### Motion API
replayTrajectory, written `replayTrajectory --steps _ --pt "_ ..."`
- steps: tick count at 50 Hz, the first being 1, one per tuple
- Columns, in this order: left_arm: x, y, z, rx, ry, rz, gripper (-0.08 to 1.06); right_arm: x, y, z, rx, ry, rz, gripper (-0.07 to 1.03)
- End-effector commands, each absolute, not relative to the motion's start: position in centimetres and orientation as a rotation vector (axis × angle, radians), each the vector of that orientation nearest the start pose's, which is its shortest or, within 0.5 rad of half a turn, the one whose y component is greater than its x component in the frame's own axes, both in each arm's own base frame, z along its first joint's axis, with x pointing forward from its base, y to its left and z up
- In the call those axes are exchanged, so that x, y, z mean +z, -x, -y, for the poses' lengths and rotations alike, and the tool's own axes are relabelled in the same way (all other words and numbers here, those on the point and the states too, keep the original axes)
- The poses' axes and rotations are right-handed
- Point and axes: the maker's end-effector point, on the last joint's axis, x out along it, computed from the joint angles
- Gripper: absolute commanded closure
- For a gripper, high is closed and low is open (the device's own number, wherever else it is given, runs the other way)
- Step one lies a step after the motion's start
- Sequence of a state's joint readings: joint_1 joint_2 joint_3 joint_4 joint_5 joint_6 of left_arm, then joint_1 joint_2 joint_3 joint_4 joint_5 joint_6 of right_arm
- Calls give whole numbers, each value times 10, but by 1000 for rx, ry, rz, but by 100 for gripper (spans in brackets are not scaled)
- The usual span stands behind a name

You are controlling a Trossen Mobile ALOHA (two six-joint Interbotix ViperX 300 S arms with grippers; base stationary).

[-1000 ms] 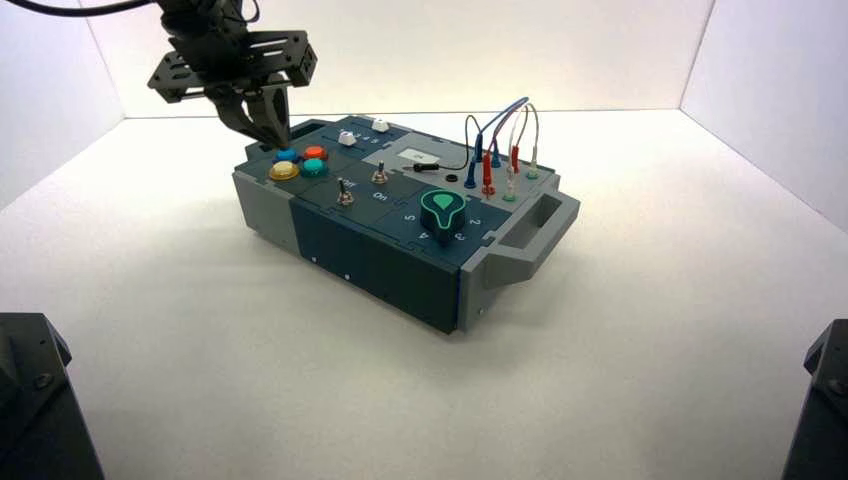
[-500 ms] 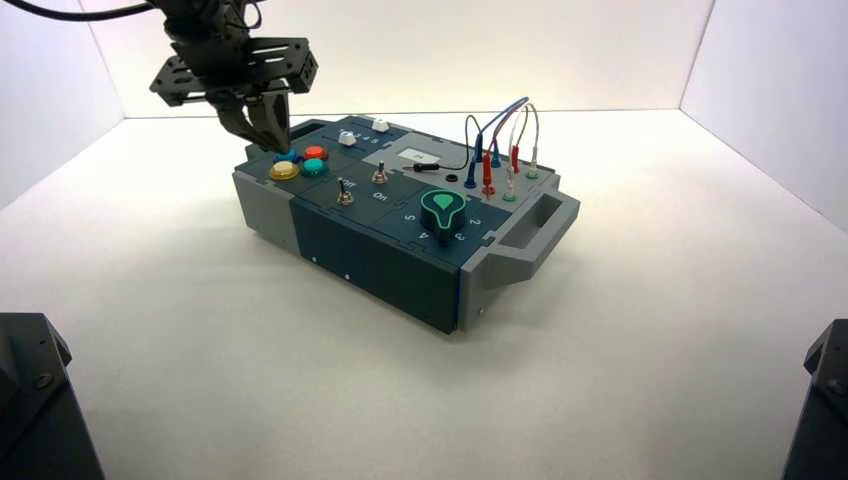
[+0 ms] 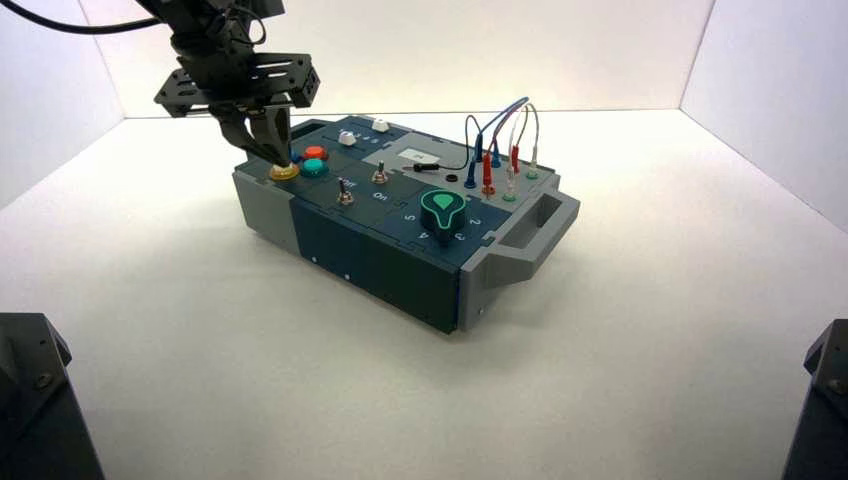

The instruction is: Push the yellow button with the left gripper.

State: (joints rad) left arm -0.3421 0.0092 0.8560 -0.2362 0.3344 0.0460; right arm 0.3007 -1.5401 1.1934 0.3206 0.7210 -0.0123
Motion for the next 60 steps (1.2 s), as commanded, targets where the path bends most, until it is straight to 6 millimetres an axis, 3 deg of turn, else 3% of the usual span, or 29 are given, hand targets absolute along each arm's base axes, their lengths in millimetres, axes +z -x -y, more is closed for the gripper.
replayTrajectory --steps 1,45,52,60 --pt "45 -312 122 -262 -1 -1170 101 251 -131 -79 467 -213 -391 99" --pt "34 -314 112 -246 -11 -1191 101 251 -131 -80 466 -213 -391 99" --pt "61 -317 114 -258 4 -1130 101 251 -131 -79 465 -213 -391 99" --pt "109 -314 115 -282 28 -1027 101 252 -131 -80 467 -215 -392 99"
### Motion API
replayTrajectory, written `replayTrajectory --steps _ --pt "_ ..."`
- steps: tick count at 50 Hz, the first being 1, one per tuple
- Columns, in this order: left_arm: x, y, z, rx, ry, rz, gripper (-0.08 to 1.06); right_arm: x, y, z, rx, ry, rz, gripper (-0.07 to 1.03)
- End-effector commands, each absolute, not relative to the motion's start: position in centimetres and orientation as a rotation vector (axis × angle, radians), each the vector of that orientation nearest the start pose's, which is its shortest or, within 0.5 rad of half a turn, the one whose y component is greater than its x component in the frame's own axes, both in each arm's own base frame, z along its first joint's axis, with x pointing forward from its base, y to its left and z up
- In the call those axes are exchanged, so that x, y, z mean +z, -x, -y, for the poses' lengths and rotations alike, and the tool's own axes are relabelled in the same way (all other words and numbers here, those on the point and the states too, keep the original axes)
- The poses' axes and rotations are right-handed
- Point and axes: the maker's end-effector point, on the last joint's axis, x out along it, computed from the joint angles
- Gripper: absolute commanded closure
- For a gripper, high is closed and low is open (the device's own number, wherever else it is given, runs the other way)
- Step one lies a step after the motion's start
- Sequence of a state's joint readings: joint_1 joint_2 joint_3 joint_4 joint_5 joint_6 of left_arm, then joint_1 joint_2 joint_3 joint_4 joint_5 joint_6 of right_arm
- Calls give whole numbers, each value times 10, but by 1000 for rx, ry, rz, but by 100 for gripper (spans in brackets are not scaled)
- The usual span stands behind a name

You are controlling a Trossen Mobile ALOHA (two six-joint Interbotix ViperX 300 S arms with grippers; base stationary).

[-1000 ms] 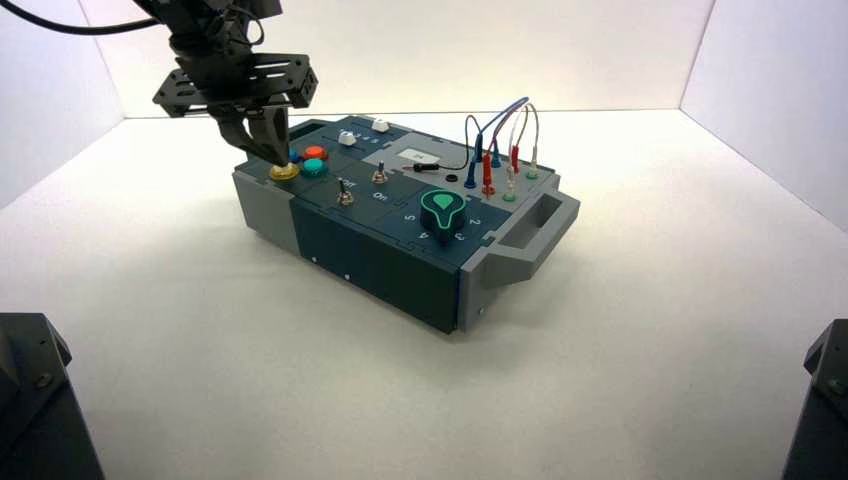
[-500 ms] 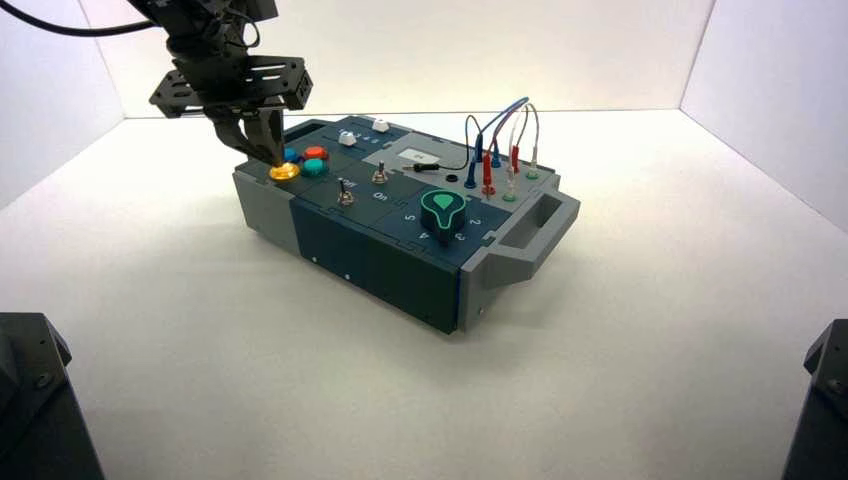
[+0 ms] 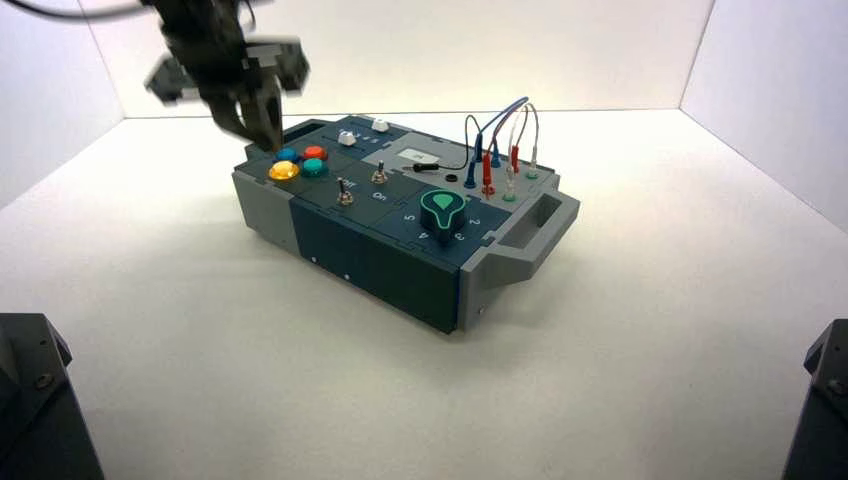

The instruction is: Push the yellow button with the left gripper.

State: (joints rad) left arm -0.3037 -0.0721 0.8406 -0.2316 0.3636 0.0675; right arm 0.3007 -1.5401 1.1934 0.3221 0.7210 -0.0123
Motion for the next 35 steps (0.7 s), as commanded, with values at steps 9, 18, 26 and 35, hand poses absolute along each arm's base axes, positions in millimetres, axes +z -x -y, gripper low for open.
replayTrajectory --steps 9,18,26,35 --pt "152 -298 112 -299 64 -933 101 252 -130 -79 467 -215 -390 99" --pt "177 -274 107 -309 99 -860 101 252 -130 -79 466 -216 -390 99" --pt "193 -254 101 -317 126 -804 101 252 -131 -80 467 -216 -390 99" --pt "209 -244 99 -329 136 -739 101 251 -131 -80 465 -216 -396 99"
